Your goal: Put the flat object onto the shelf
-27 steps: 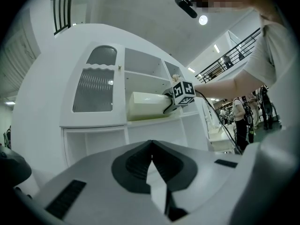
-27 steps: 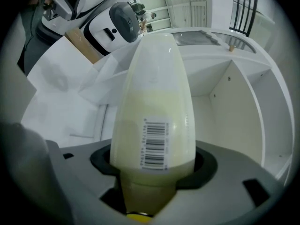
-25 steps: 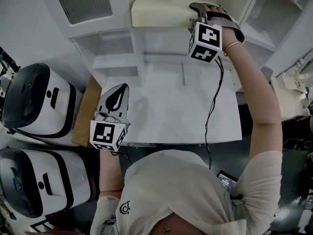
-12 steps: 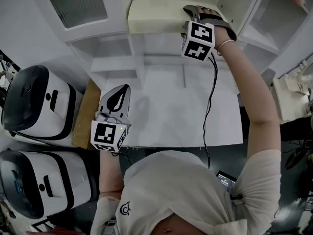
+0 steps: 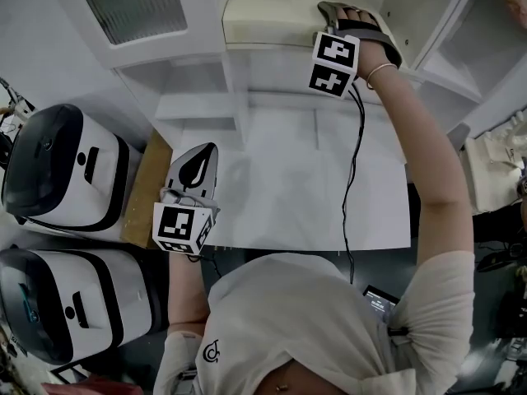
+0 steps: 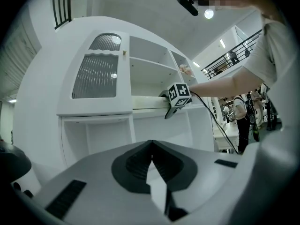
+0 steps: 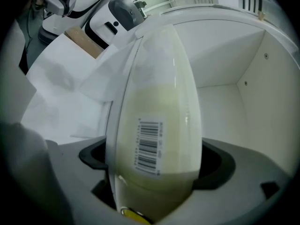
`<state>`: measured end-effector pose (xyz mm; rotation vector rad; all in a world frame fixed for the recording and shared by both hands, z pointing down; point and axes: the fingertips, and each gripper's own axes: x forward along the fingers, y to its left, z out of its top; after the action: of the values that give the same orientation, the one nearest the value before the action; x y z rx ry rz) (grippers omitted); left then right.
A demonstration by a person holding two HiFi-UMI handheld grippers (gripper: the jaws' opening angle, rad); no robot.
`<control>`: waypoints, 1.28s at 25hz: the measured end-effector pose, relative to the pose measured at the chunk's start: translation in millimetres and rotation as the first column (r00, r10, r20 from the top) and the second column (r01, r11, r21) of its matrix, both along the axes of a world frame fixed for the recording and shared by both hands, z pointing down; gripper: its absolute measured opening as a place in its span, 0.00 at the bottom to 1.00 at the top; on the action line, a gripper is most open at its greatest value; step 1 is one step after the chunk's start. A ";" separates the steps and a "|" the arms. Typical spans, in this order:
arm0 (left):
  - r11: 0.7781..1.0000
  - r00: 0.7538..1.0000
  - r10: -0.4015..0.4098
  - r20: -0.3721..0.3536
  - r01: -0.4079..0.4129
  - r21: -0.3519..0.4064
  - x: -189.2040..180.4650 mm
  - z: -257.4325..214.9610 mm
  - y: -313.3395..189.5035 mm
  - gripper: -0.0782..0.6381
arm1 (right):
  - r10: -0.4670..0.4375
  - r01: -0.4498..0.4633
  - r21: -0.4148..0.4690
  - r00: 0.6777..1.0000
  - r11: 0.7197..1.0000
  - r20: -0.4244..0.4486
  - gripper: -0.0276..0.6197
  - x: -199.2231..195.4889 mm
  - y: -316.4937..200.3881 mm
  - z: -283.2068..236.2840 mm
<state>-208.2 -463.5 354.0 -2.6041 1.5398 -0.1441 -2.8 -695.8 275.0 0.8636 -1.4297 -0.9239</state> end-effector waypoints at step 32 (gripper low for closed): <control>0.993 0.993 0.114 -0.007 -0.114 0.030 2.1 -12.2 49.7 0.13 | -0.089 -0.117 0.207 0.629 0.971 0.773 0.06 5.5 171.5 -59.1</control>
<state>-206.1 -413.8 341.8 -2.6643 1.3802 -0.0990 2.7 -524.3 215.9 1.5945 -2.0698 -0.7289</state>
